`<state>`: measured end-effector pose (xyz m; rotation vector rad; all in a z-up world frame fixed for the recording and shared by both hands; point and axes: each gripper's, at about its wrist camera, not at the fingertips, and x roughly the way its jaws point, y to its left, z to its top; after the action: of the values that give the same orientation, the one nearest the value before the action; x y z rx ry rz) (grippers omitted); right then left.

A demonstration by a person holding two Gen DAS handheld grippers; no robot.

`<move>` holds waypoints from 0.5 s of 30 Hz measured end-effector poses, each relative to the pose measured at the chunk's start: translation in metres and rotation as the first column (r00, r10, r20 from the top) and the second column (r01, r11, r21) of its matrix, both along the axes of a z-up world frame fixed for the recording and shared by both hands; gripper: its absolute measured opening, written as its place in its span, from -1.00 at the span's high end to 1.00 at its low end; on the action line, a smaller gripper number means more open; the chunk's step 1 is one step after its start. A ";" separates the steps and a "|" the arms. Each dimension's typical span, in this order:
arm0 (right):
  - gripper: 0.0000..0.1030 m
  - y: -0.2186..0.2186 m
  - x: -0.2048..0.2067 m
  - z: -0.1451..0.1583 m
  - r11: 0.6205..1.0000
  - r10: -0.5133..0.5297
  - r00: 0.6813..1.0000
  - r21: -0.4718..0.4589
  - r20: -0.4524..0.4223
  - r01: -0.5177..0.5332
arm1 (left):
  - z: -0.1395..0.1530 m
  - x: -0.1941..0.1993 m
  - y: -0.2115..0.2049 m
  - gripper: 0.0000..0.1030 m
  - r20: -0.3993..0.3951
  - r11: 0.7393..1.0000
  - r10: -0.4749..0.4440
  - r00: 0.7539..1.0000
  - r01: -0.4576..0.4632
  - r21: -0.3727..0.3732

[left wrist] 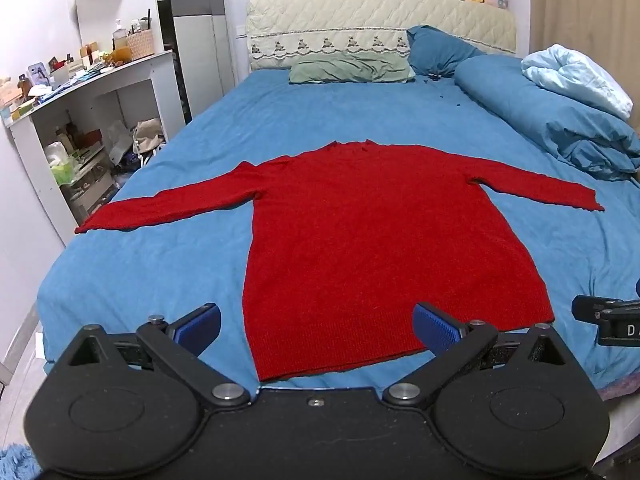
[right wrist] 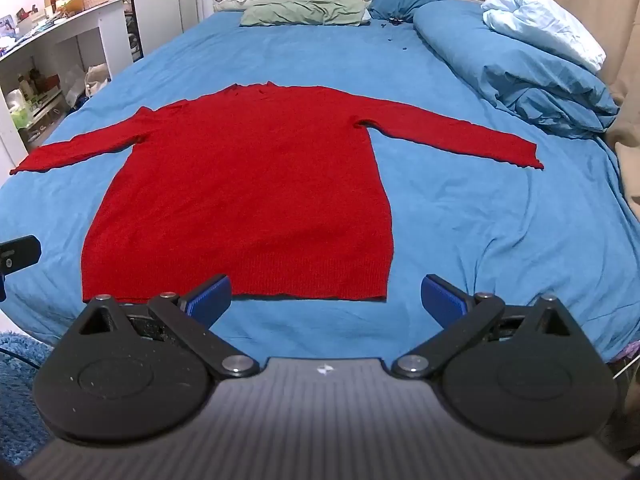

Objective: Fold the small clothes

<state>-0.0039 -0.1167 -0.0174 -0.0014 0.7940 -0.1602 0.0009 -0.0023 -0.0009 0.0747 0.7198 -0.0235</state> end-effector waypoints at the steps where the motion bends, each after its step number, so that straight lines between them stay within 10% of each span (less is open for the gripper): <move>1: -1.00 0.000 0.000 0.000 1.000 0.001 1.000 0.001 -0.001 -0.001 | -0.001 0.001 0.000 -1.00 0.001 1.000 0.001 1.000 -0.001 0.000; 15: -1.00 -0.002 0.002 0.002 1.000 0.003 1.000 0.005 0.001 -0.003 | -0.003 -0.001 -0.003 -1.00 0.004 1.000 -0.006 1.000 0.006 0.012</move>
<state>-0.0022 -0.1188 -0.0156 0.0022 0.7936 -0.1556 -0.0004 -0.0052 -0.0037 0.0884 0.7161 -0.0244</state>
